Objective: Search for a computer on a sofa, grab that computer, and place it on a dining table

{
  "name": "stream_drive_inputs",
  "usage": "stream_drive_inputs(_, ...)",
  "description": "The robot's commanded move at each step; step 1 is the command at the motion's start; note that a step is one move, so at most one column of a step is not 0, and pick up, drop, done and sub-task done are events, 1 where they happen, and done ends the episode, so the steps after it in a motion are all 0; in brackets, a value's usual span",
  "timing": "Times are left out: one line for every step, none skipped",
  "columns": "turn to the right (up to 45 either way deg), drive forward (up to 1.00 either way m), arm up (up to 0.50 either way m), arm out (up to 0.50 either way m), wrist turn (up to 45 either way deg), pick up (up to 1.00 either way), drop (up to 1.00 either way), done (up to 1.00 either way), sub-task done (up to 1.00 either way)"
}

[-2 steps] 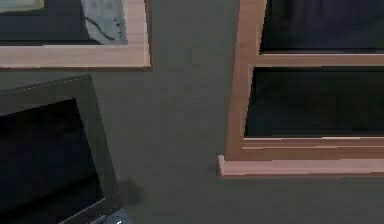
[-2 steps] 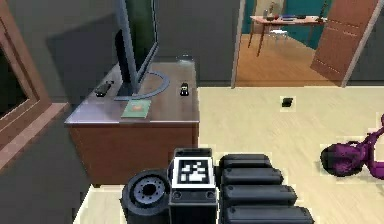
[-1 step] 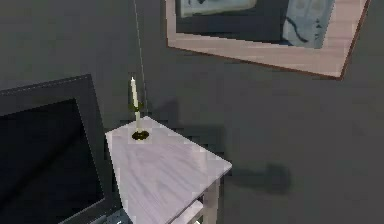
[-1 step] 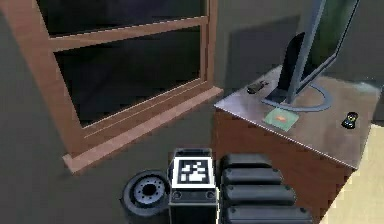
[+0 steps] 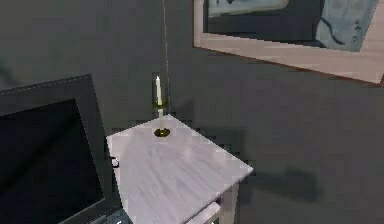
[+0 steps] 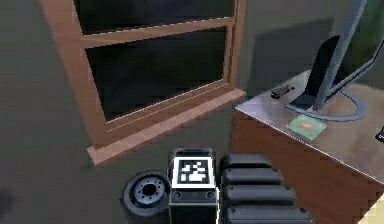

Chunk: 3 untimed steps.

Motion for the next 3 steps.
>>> stream_drive_inputs(45.0,0.0,0.0,0.0,0.0,0.0,0.0,0.0,0.0)
stream_drive_inputs(45.0,0.0,0.0,0.0,0.0,0.0,0.0,0.0,0.0)
stream_drive_inputs(24.0,0.0,0.0,0.0,0.0,0.0,0.0,0.0,0.0)
